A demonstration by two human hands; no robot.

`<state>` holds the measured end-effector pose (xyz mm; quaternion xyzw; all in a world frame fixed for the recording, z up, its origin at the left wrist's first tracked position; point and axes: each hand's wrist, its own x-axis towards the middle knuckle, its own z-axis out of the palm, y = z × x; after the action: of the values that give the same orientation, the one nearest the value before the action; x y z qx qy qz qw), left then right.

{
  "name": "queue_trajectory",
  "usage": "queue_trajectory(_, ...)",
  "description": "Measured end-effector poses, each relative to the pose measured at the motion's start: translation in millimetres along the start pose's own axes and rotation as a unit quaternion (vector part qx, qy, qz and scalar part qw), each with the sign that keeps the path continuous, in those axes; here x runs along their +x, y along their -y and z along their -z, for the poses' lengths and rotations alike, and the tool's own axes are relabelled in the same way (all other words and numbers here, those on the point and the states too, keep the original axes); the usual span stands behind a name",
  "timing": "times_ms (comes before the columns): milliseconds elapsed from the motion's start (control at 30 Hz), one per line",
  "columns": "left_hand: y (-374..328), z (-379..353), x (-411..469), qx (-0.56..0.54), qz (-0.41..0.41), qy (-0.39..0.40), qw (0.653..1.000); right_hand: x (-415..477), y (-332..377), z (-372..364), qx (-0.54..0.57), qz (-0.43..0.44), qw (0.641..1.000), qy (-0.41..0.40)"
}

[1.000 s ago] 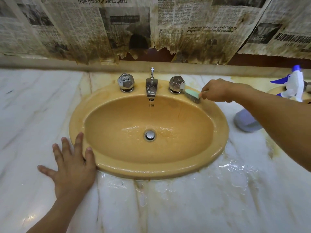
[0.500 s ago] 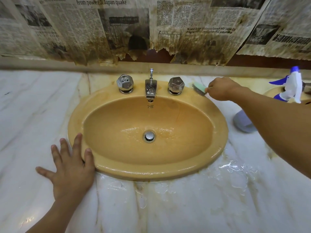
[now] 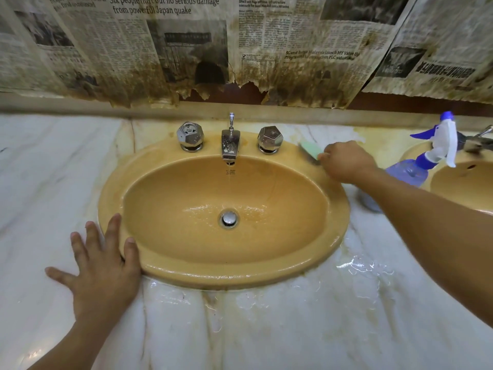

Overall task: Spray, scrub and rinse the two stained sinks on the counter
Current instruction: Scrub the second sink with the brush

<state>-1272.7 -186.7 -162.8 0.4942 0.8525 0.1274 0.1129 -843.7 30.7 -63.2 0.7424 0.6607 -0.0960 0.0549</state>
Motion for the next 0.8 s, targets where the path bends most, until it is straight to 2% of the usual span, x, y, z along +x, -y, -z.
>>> queue_trajectory(100,-1,1,-1,-0.003,0.004,0.000,1.000,-18,42,-15,0.010,0.031,0.999,-0.029)
queue_trajectory(167,-1,1,0,-0.005,0.004,-0.001,1.000,-28,61,-16,0.015,0.016,0.999,-0.040)
queue_trajectory(267,-1,1,0,0.000,0.002,0.000,1.000,-38,74,-12,0.046,-0.011,0.999,-0.017)
queue_trajectory(400,0,1,1,-0.002,0.004,0.001,1.000,-53,116,-1,0.110,0.036,0.993,0.016)
queue_trajectory(533,1,-1,2,0.007,0.002,-0.003,1.000,-11,159,3,0.157,0.029,0.987,0.016)
queue_trajectory(633,2,-2,4,0.019,0.001,-0.003,1.000,13,180,12,0.170,0.019,0.984,0.044)
queue_trajectory(700,2,-3,4,0.017,0.003,-0.001,1.000,18,187,17,0.158,0.045,0.985,0.048)
queue_trajectory(800,2,-3,4,0.021,0.004,0.000,1.000,13,185,22,0.046,0.063,0.995,0.058)
